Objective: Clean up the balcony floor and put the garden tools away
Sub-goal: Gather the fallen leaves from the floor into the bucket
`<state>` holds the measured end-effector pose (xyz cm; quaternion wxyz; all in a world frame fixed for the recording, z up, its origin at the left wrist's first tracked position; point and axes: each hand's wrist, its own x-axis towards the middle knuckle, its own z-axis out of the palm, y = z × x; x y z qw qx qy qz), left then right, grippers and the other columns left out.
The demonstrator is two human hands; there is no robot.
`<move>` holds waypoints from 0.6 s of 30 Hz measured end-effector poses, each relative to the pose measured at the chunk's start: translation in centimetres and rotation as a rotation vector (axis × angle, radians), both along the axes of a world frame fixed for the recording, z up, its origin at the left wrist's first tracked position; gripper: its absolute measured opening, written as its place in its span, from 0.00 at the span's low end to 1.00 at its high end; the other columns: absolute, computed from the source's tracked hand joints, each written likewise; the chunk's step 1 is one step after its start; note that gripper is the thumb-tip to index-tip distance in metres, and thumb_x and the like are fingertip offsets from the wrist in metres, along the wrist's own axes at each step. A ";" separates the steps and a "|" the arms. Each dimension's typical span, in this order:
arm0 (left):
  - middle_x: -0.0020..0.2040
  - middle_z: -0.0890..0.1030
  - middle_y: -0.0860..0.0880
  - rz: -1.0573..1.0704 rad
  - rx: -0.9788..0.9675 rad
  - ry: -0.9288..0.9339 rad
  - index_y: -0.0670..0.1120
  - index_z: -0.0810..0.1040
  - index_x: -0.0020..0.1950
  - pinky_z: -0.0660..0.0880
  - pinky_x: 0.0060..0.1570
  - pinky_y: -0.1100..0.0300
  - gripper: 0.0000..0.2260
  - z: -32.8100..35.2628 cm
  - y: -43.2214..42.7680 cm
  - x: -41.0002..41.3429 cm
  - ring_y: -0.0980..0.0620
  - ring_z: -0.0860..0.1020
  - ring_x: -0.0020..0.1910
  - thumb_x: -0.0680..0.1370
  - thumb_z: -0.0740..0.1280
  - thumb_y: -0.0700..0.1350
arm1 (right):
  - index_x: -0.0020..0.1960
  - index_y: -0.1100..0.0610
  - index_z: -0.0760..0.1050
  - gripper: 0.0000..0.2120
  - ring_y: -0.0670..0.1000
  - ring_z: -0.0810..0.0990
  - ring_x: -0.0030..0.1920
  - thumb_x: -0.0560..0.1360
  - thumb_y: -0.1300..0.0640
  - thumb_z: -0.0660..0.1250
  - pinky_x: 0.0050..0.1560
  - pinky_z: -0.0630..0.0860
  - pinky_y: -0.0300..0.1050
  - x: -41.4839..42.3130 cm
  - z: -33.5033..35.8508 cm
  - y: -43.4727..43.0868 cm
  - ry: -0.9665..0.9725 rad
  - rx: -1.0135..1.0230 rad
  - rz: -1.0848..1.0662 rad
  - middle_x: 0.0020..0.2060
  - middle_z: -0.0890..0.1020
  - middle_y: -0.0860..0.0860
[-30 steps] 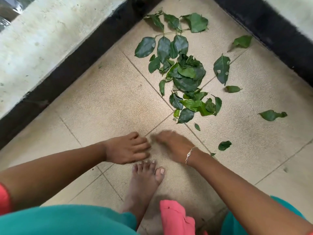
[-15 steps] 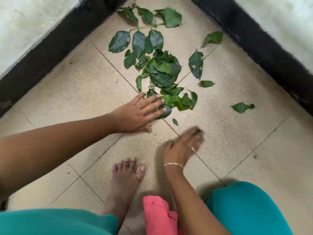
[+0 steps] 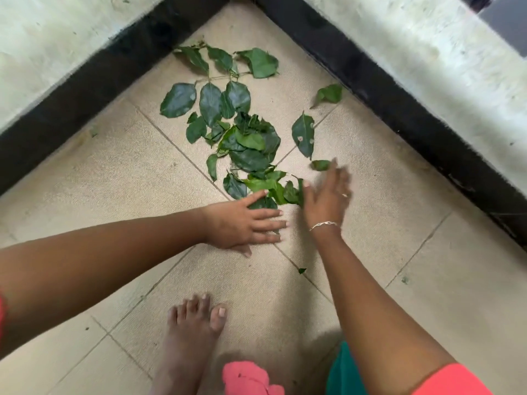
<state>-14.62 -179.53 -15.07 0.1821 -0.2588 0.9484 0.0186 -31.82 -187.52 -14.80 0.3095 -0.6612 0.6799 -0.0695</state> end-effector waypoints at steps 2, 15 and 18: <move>0.76 0.36 0.41 0.318 -0.268 -0.197 0.40 0.43 0.77 0.34 0.68 0.33 0.26 1.9 1.3 -1.0 0.38 0.45 0.76 0.83 0.45 0.52 | 0.76 0.53 0.49 0.30 0.52 0.46 0.76 0.79 0.56 0.59 0.74 0.46 0.49 1.3 1.0 1.1 -0.138 -0.083 0.105 0.76 0.49 0.55; 0.57 0.71 0.41 1.567 0.121 0.347 0.42 0.68 0.64 0.76 0.38 0.52 0.36 0.8 9.6 4.7 0.43 0.76 0.48 0.64 0.75 0.59 | 0.74 0.47 0.33 0.45 0.59 0.50 0.75 0.74 0.59 0.65 0.67 0.67 0.55 9.2 0.7 6.7 -0.216 0.196 -0.113 0.74 0.35 0.53; 0.58 0.69 0.43 1.607 0.138 0.371 0.42 0.68 0.64 0.72 0.39 0.54 0.35 0.8 8.1 5.6 0.45 0.75 0.51 0.64 0.75 0.59 | 0.75 0.46 0.38 0.44 0.56 0.53 0.75 0.73 0.65 0.65 0.56 0.76 0.42 9.8 1.2 4.0 -0.267 0.136 -0.038 0.75 0.38 0.51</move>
